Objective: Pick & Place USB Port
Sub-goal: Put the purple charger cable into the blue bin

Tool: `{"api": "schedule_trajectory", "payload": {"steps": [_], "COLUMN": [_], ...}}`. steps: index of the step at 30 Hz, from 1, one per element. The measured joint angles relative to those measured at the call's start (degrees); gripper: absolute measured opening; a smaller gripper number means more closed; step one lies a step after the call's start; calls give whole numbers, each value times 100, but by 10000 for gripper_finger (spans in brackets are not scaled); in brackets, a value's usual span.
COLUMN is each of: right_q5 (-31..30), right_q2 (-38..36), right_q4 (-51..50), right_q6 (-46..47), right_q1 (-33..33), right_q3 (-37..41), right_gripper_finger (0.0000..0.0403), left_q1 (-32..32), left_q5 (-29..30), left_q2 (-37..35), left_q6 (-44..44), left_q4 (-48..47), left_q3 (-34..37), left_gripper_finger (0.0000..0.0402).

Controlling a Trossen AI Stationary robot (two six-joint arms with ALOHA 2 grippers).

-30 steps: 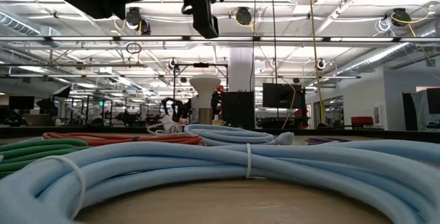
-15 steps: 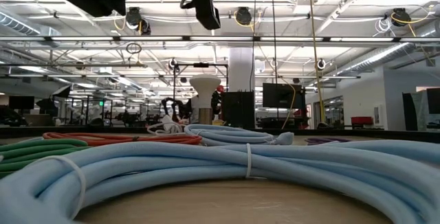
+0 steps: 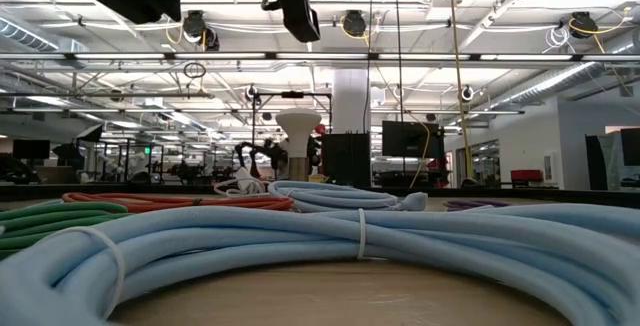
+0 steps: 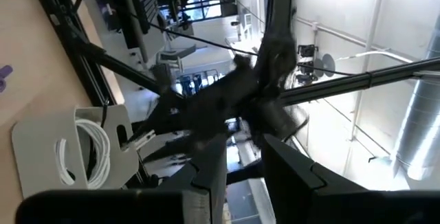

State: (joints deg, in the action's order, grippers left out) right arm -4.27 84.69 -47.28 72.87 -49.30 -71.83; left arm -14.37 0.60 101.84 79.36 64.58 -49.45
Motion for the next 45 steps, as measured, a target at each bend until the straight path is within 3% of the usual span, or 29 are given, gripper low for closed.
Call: {"api": "schedule_trajectory", "payload": {"steps": [6,9,11,14,18,20,22,27,32,38,45], "right_q5": [-1505,-2170,-2446,-2570,-2547,-2192,-1622,-336,686,864,179], "right_q2": [-882,-1155,-1235,-1262,-1238,-1228,-1179,-819,-355,-8,321], "right_q4": [-787,-895,-820,-637,-96,193,434,660,1464,2052,1752], "right_q6": [77,-236,-568,-1160,-2122,-2537,-2779,-3049,-3055,-3316,-3752], "right_q1": [446,714,911,1224,1668,1916,2225,2724,2748,2411,2331], "right_q3": [0,-2,-2,-2,115,328,648,1636,2156,2159,2159], "right_gripper_finger": [156,156,156,155,155,155,155,155,155,155,155], "left_q1": [2,2,6,30,24,20,17,45,97,127,31], "left_q5": [-150,-313,-371,-361,235,476,613,785,994,1037,1069], "left_q2": [6,-211,-522,-986,-1234,-1222,-1222,-1389,-1663,-1796,-1831], "left_q6": [-799,-1434,-2000,-3088,-4626,-5208,-5622,-6134,-6122,-5972,-5800], "left_q4": [-299,-1097,-2312,-4935,-8545,-9889,-10625,-11158,-11236,-11534,-11484], "left_q3": [0,-38,-185,-782,-2099,-2706,-3154,-3560,-3543,-3542,-3532], "left_gripper_finger": [92,92,92,92,92,92,92,92,92,92,92]}}
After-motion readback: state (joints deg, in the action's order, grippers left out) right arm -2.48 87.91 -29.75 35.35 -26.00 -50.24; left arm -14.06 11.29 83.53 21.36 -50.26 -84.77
